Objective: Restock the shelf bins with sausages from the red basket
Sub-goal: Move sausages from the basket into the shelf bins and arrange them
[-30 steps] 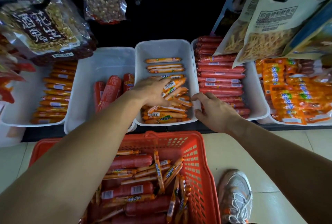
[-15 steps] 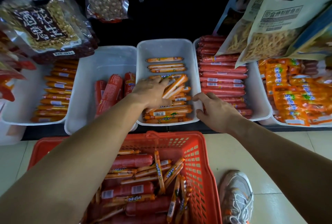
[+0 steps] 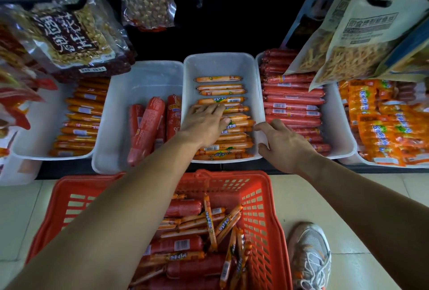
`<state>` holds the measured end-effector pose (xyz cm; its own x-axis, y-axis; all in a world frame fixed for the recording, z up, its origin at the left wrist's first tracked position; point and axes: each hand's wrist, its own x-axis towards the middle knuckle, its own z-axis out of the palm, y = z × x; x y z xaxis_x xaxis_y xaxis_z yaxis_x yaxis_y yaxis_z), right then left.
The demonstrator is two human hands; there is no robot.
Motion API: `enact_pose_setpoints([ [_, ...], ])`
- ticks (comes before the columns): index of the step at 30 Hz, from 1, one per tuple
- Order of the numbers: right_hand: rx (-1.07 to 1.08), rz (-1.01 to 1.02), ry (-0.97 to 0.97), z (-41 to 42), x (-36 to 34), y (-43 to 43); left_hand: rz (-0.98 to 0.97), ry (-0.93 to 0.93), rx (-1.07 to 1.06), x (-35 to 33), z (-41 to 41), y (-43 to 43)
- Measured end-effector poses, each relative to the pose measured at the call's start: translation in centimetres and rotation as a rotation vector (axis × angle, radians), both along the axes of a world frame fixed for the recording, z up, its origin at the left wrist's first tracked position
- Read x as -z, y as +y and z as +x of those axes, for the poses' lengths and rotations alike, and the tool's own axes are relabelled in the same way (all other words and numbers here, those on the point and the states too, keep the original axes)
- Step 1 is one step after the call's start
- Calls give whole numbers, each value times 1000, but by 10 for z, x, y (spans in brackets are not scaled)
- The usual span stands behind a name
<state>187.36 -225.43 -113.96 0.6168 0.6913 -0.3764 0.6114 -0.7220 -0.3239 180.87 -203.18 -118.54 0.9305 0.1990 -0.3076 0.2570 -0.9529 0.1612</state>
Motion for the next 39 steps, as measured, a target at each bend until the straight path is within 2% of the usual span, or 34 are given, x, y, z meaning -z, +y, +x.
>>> enact_pose_setpoints([
  [4,-53,-77,-68,-6,-15,2,-27,61,-22,-9,4,-9],
  [7,-159,-175,-123,-11,-41,4,-100,-22,-26,-36,-20,-13],
  [11,-310,-212,-166,-25,-82,16,-186,-70,-86,-85,-82,-12],
  [17,-315,-152,-99,-105,-103,30,-159,-40,-250,-124,-206,-23],
  [20,-294,-164,-27,-154,-80,24,-215,42,-308,-106,-266,-32],
  [23,-256,-243,75,-192,-37,9,-219,223,-322,-79,-312,-40],
  [27,-199,-307,199,-225,17,-8,-252,357,-322,-43,-343,-46],
  [31,-311,-376,200,-258,72,-5,-258,465,-314,-1,-353,-42],
  [36,-390,-529,129,-278,109,5,-272,500,-301,47,-337,-27],
  [39,-372,-497,155,-274,120,7,-266,571,-267,67,-326,-23],
])
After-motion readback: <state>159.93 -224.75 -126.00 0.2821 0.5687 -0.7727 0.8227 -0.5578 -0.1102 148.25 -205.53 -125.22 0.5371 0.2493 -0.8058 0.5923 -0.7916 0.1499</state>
